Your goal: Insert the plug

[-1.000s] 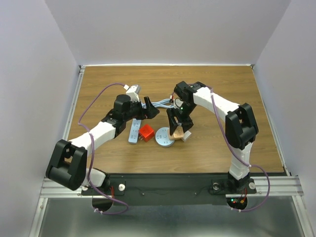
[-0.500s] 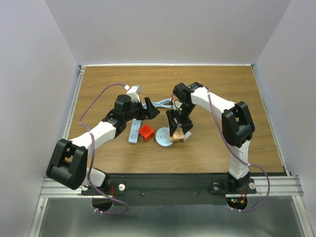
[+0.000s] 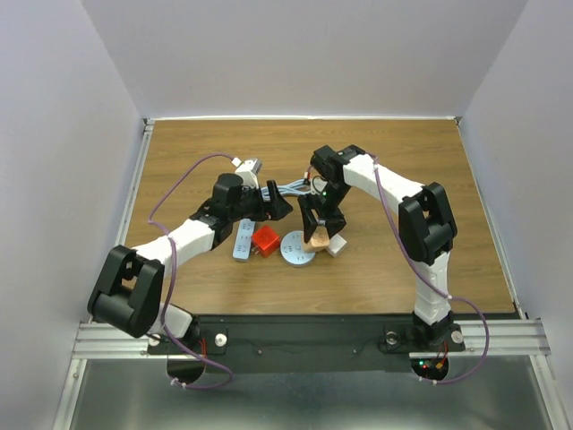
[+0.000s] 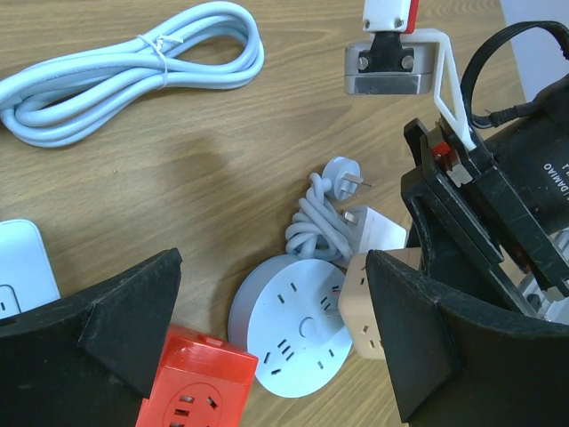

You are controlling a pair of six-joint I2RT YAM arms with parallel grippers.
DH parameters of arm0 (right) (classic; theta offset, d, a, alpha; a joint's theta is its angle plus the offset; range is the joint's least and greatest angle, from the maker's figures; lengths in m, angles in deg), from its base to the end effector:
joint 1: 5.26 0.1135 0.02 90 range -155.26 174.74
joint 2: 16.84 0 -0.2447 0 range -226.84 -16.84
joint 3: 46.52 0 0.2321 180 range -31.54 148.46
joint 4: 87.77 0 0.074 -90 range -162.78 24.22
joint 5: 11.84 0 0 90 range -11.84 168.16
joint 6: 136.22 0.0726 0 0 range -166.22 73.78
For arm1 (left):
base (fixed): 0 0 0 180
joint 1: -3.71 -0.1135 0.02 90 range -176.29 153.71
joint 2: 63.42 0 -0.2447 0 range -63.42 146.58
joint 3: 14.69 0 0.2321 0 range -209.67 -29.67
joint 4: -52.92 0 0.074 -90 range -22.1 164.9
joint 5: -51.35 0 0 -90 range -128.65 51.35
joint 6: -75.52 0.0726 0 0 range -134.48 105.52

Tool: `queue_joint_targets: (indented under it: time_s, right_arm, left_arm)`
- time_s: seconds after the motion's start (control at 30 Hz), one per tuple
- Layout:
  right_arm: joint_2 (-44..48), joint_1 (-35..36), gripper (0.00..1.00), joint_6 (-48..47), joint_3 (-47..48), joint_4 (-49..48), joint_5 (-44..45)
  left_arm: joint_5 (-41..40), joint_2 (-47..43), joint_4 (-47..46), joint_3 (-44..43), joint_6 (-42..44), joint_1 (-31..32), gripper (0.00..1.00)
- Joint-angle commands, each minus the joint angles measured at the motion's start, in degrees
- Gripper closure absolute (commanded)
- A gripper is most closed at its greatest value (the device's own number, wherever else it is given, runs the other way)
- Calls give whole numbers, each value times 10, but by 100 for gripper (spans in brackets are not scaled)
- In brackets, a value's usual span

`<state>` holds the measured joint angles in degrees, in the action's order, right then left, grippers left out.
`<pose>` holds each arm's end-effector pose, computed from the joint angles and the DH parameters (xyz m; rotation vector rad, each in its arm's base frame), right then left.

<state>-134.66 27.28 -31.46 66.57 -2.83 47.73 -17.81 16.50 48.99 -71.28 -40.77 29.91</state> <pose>0.2890 0.2280 0.1742 0.4423 -2.8134 -0.7128 0.2794 -0.1663 0.2154 0.2575 1.9898 -0.9511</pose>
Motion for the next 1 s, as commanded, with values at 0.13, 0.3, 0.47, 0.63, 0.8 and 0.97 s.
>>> queue_joint_targets:
  time_s: [0.13,0.3,0.47,0.63,0.8,0.97]
  right_arm:
    - [29,-1,95,3,-26,5,25]
    - [34,0,96,3,-39,6,31]
    - [23,0,96,0,-23,5,40]
    - [6,0,96,-2,12,8,34]
    - [-10,0,96,-1,39,9,35]
    - [-11,0,96,-3,30,9,29]
  left_arm:
    - [8,-1,-3,-21,12,5,4]
    - [7,-2,-2,-22,13,5,4]
    - [7,-3,-1,-22,14,5,4]
    - [3,0,2,-22,18,8,4]
    - [-5,11,11,-29,23,12,4]
    - [-10,14,15,-30,25,15,4]
